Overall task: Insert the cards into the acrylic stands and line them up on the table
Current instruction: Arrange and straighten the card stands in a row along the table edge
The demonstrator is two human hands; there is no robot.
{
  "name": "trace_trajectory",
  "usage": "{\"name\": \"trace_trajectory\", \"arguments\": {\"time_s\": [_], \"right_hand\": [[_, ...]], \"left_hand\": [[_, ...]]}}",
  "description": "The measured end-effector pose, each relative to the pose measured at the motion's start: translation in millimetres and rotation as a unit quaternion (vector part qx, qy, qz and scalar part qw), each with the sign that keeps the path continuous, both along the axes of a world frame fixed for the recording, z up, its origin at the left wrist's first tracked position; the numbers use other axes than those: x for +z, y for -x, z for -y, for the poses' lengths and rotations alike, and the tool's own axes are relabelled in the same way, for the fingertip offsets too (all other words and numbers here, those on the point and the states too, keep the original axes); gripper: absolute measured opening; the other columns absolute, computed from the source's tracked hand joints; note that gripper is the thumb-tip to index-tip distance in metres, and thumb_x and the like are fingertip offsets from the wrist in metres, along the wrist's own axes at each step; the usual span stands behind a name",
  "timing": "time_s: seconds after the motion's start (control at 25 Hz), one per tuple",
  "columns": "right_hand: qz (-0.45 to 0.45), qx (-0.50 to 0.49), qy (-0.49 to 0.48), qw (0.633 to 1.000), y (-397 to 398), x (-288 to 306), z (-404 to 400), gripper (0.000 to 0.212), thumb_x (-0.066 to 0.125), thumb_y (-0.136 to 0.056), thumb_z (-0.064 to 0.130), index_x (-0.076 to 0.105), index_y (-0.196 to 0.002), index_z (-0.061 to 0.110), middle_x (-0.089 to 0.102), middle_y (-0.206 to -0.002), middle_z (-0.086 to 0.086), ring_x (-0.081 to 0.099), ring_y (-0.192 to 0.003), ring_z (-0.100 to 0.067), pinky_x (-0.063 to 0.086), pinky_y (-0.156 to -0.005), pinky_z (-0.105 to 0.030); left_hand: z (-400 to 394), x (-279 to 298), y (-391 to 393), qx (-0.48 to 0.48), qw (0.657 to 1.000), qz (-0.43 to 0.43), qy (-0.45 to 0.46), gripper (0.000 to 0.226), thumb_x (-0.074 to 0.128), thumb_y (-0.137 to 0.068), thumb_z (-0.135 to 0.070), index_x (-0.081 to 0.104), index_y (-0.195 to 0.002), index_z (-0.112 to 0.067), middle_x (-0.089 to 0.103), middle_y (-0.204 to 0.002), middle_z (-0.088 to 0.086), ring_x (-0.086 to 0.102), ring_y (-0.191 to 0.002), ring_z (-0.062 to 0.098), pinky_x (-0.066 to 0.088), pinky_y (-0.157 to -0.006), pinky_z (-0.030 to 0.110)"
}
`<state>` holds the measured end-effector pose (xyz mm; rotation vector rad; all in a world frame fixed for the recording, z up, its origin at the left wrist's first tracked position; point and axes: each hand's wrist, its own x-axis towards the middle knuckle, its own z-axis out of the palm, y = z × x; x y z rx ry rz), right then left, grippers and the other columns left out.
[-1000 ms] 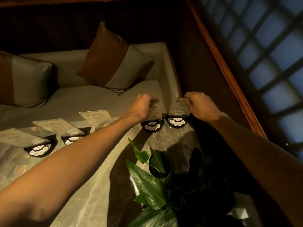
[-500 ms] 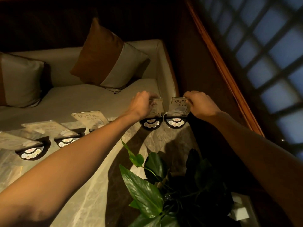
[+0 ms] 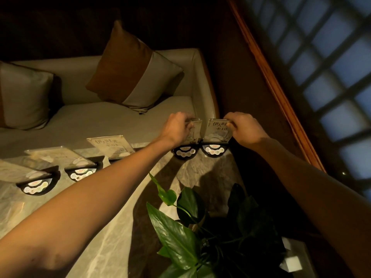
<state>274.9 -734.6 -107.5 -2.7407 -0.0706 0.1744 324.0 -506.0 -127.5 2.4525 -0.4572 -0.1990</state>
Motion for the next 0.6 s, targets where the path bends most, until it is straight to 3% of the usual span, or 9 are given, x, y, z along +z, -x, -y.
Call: {"name": "trace_trajectory", "arguments": {"time_s": [0.08,0.28,0.6], "right_hand": [[-0.017,0.004,-0.007,1.000,-1.1,-0.1,1.2,0.020,0.050,-0.103,0.016,0.062,-0.119,0.014,0.063,-0.116,-0.006,0.061,-0.104,-0.022,0.049,-0.079,-0.030],[-0.025,0.012,-0.017,0.999,-3.1,-2.0,5.0,0.022,0.049,-0.104,0.014,0.062,-0.121,0.015,0.062,-0.117,-0.005,0.058,-0.104,-0.017,0.043,-0.075,-0.022],[-0.033,0.001,-0.029,0.999,0.4,-1.0,6.0,0.025,0.049,-0.104,0.014,0.060,-0.126,0.017,0.058,-0.116,0.001,0.053,-0.104,-0.013,0.047,-0.086,-0.028]], "left_hand": [[1.7,0.4,1.2,0.003,1.000,0.003,0.002,0.028,0.064,-0.093,-0.014,0.067,-0.121,-0.017,0.070,-0.119,0.000,0.063,-0.112,0.014,0.037,-0.092,0.022],[-1.7,1.5,4.3,0.006,1.000,-0.005,0.013,0.030,0.063,-0.094,-0.013,0.065,-0.123,-0.015,0.068,-0.122,0.001,0.061,-0.116,0.015,0.044,-0.097,0.027],[-3.4,-0.2,5.1,0.008,1.000,-0.001,0.029,0.029,0.063,-0.093,-0.012,0.066,-0.122,-0.016,0.069,-0.122,0.001,0.061,-0.116,0.017,0.048,-0.098,0.033]]}}
